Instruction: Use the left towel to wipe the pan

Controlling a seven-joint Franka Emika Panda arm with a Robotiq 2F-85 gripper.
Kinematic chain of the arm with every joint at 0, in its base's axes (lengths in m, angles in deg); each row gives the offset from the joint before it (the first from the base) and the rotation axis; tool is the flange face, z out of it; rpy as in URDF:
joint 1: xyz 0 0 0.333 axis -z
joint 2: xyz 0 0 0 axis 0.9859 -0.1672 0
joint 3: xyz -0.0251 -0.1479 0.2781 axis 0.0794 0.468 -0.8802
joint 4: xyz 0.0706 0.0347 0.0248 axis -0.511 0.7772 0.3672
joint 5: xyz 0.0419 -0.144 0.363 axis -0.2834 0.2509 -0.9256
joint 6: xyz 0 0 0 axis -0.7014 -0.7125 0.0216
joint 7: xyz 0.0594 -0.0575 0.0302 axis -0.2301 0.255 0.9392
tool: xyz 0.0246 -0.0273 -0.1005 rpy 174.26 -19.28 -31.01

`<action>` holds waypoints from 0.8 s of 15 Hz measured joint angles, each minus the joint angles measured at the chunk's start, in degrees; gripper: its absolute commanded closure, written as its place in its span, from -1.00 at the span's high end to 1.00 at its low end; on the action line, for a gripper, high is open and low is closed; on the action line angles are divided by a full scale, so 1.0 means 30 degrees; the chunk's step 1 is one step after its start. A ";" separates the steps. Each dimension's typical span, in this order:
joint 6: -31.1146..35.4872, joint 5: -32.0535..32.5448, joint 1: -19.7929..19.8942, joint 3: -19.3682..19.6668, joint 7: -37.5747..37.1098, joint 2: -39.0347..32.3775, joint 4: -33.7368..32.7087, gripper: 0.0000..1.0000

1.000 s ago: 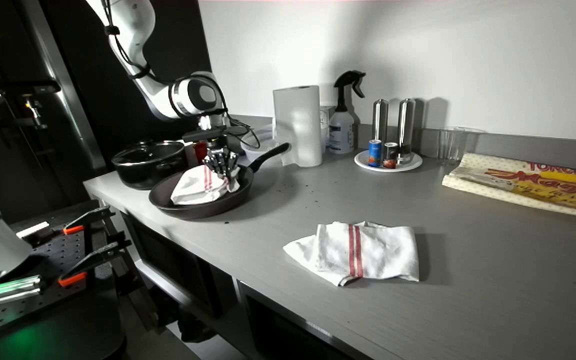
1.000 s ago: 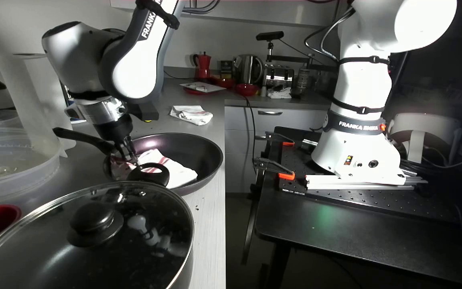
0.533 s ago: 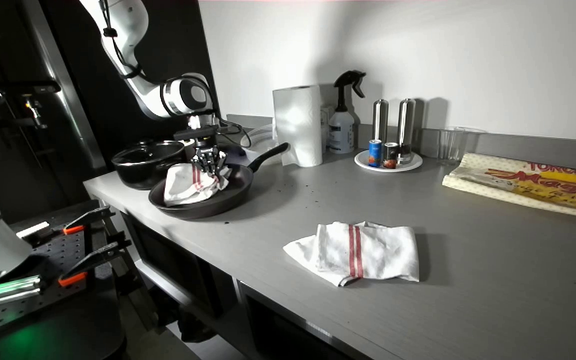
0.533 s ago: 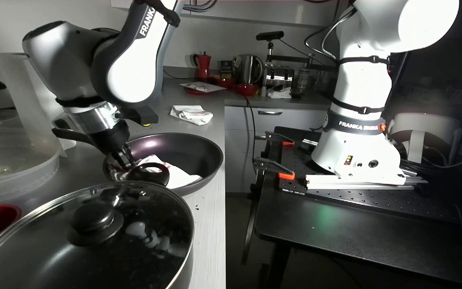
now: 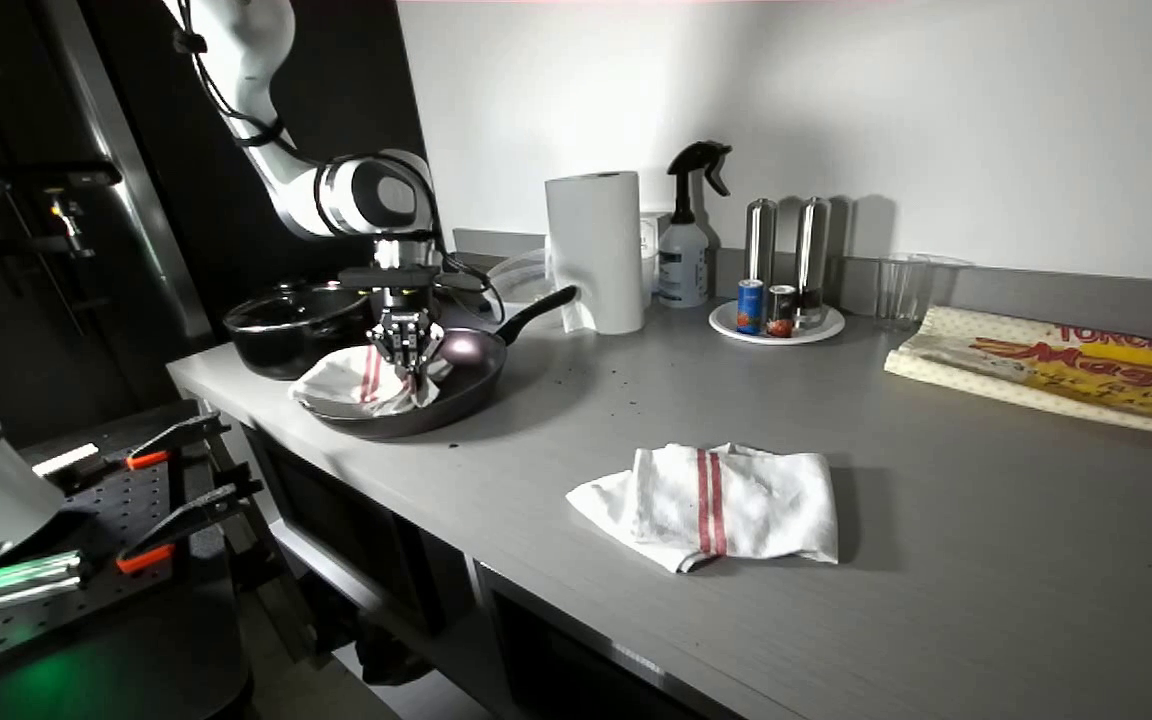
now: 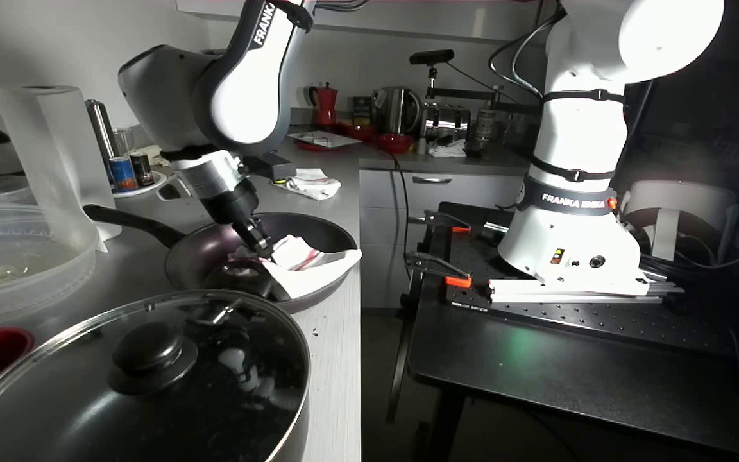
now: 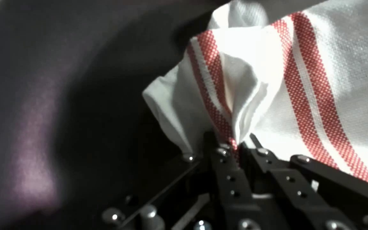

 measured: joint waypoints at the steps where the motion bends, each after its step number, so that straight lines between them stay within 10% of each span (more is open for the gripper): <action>1: 0.0097 -0.0003 0.0387 0.0016 0.0215 0.0224 0.0402 -0.95; 12: 0.1852 0.0013 0.1514 0.1043 -0.0110 0.0276 -0.0639 -0.95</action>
